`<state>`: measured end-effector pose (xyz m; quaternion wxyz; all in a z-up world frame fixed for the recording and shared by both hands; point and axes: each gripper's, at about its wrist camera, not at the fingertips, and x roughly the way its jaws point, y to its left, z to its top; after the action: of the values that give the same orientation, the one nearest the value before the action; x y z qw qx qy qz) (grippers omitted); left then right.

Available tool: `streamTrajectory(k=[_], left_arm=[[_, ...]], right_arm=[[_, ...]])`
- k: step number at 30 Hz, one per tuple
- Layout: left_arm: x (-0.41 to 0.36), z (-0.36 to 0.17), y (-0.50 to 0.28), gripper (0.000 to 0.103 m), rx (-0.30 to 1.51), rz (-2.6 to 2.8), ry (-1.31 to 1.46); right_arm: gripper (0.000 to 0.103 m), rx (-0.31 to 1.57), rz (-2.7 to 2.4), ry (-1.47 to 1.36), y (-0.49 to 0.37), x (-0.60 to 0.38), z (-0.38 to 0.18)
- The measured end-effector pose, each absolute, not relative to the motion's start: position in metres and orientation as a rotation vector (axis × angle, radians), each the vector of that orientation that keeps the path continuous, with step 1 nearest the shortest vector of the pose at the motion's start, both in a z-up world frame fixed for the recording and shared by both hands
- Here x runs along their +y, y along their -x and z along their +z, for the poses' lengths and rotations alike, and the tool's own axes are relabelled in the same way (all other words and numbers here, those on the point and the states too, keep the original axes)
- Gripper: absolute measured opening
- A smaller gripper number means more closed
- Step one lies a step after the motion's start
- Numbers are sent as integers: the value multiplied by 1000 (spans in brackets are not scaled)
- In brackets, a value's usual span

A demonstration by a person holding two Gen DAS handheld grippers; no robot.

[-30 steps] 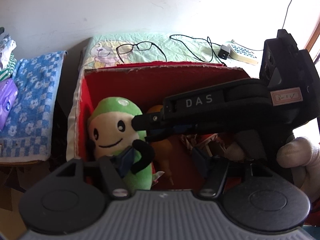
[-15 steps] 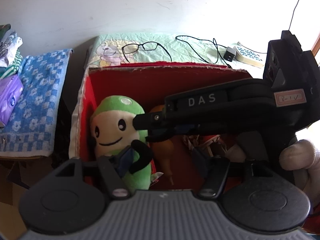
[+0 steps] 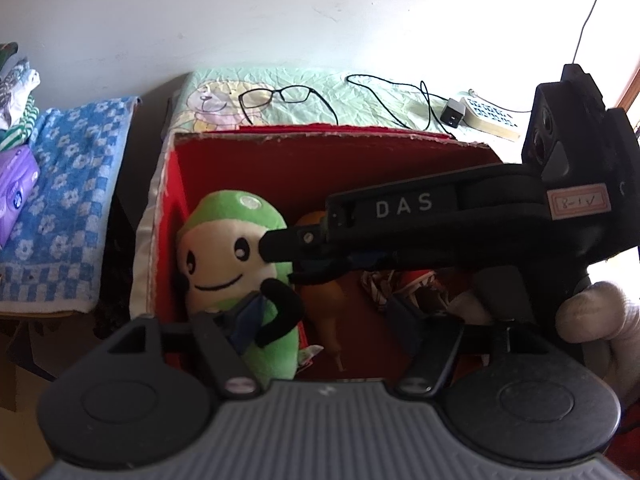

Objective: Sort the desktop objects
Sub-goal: 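Lower the green-and-white plush into the red box and open the right gripper, then move the right gripper back to the yellow tiger plush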

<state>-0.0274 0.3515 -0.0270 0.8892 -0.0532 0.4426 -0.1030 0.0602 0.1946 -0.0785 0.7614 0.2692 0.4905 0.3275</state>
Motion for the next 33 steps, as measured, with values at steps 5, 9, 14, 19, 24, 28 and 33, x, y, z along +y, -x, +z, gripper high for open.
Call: streamTrajectory(k=[5, 9, 14, 19, 24, 28, 33], left_arm=[[352, -27, 33, 72, 890, -227, 91], [352, -24, 37, 73, 875, -239, 76], [355, -18, 39, 87, 858, -232, 98], [351, -6, 51, 91, 815, -225, 82], [345, 1, 53, 92, 803, -175, 51], [338, 12, 55, 92, 777, -137, 61], [305, 28, 55, 92, 752, -134, 81]], right_arm=[[44, 1047, 724, -572, -59, 196, -77], [53, 1028, 714, -588, -57, 193, -75], [54, 1002, 673, -607, -50, 186, -70], [54, 963, 687, -628, -42, 180, -65], [54, 925, 715, -601, -39, 178, -53], [55, 895, 740, -578, -36, 164, -42], [55, 852, 768, -563, -28, 125, -28]])
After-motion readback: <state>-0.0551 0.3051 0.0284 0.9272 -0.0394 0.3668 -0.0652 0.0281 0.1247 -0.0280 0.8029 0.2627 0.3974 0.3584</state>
